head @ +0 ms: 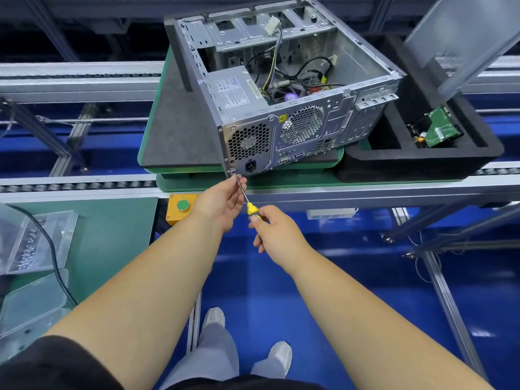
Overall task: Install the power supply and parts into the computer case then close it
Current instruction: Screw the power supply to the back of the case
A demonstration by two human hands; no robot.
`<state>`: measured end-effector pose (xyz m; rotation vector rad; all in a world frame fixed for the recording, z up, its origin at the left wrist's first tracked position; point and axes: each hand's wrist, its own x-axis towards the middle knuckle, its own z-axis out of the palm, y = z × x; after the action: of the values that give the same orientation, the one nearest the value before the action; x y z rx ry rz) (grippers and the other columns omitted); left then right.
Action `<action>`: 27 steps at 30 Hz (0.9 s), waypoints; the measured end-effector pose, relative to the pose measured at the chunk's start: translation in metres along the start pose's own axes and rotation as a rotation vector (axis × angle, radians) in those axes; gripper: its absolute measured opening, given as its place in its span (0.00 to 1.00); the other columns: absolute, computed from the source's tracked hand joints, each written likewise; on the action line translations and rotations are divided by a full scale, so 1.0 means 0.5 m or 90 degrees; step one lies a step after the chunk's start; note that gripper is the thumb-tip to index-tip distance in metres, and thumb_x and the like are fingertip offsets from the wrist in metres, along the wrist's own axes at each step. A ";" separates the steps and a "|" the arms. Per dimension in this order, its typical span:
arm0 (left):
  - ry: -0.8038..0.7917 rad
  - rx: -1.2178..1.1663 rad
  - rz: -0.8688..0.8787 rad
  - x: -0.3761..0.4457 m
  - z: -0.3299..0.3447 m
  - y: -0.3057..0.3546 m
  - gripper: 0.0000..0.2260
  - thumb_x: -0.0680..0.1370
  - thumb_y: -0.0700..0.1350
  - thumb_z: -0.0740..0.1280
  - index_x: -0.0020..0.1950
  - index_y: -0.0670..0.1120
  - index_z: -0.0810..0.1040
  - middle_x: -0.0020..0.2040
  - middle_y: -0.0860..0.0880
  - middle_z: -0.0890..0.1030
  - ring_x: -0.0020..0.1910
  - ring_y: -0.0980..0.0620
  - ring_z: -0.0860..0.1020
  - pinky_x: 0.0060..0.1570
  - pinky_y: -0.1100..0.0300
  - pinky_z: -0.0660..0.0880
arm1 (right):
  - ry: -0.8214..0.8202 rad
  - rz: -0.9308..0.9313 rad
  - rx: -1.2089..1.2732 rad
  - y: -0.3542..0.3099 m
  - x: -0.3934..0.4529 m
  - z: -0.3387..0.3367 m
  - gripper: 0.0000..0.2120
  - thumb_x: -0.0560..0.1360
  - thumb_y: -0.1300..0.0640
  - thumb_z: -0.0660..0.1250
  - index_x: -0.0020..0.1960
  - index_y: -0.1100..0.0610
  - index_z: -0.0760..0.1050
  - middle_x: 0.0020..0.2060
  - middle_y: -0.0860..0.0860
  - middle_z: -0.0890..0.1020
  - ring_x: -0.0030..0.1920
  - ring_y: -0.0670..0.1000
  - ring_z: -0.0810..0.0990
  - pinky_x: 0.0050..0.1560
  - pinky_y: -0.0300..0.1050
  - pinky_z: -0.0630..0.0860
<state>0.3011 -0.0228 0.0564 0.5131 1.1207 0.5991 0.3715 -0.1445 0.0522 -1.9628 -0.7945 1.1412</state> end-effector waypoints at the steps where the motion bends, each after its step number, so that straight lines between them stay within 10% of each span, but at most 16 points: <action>1: 0.000 0.000 0.001 0.000 0.000 0.001 0.06 0.80 0.43 0.65 0.51 0.44 0.80 0.45 0.49 0.83 0.41 0.57 0.79 0.43 0.65 0.75 | 0.001 0.001 0.006 -0.002 0.000 0.001 0.09 0.82 0.49 0.58 0.58 0.50 0.73 0.39 0.49 0.81 0.31 0.44 0.76 0.26 0.31 0.68; 19: -0.016 0.007 -0.021 0.014 -0.011 0.014 0.06 0.79 0.44 0.66 0.49 0.44 0.82 0.37 0.51 0.85 0.35 0.57 0.79 0.34 0.67 0.76 | -0.007 0.077 0.178 -0.045 -0.001 0.009 0.12 0.82 0.54 0.58 0.45 0.51 0.77 0.37 0.50 0.82 0.31 0.49 0.75 0.38 0.47 0.74; 27: -0.013 0.009 -0.015 0.018 -0.015 0.013 0.06 0.79 0.44 0.66 0.49 0.43 0.82 0.38 0.51 0.85 0.33 0.58 0.80 0.33 0.67 0.76 | 0.002 0.109 0.206 -0.051 0.007 0.010 0.08 0.80 0.53 0.62 0.47 0.54 0.77 0.36 0.50 0.80 0.27 0.46 0.72 0.26 0.39 0.68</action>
<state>0.2958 -0.0111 0.0521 0.5170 1.1103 0.5652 0.3647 -0.1265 0.0699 -1.7840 -0.4132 1.2774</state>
